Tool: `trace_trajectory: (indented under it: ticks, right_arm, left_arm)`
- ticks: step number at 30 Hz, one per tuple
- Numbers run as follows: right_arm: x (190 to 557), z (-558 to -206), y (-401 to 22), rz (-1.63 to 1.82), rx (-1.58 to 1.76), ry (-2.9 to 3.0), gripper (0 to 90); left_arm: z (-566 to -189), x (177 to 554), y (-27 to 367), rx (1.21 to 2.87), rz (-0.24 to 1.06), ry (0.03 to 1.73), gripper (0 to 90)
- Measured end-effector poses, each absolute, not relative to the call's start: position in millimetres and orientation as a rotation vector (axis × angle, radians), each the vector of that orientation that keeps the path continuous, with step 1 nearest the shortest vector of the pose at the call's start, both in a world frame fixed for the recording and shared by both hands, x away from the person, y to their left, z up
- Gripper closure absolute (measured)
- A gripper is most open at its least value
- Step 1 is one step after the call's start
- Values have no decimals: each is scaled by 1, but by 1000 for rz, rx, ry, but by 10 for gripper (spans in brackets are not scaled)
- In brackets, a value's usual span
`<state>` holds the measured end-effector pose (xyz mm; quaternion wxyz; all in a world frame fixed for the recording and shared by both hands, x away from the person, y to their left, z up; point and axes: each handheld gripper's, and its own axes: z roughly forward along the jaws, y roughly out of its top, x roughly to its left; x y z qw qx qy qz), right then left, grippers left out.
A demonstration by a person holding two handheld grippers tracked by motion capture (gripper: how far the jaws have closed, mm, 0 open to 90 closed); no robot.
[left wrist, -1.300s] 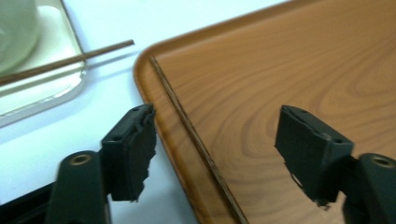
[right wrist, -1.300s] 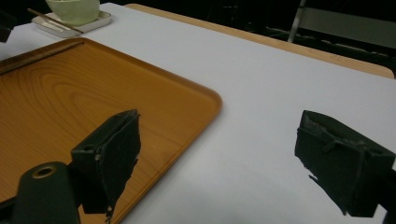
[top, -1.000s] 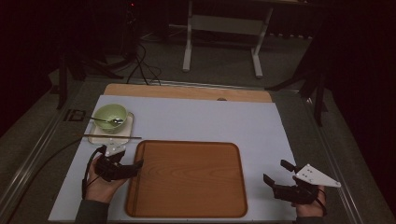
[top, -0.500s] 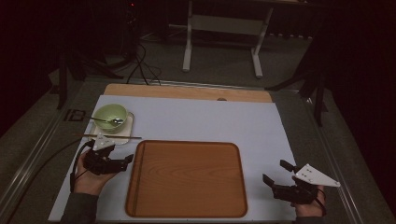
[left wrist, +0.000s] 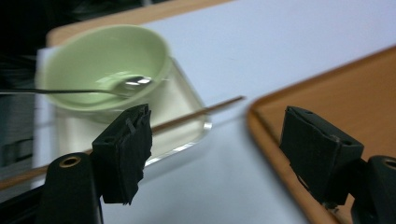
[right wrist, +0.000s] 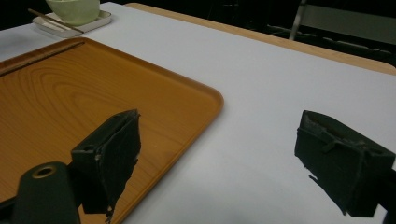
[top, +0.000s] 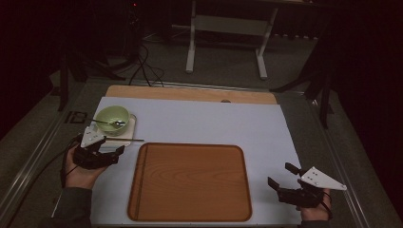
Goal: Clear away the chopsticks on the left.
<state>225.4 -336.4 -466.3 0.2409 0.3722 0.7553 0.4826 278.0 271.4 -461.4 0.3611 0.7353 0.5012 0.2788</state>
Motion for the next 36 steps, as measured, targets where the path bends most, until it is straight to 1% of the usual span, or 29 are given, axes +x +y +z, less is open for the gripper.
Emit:
trace_trajectory:
  ticks: [3,14,24,30,36]
  right_arm:
    - [225,-466,-336,1320,1022,2067,139]
    - [226,-467,-335,1319,1018,2077,139]
    - [227,-468,-333,1320,1017,2082,139]
    - [227,-468,-333,1318,1017,2085,139]
    - [228,-469,-332,1315,1014,2093,139]
  left_arm:
    - [-462,281,279,1863,745,1316,256]
    - [-471,292,298,1839,767,1336,230]
    - [-483,302,300,1890,787,1341,214]
    - [-492,311,302,1923,779,1354,223]
    - [-502,324,306,1914,752,1392,231]
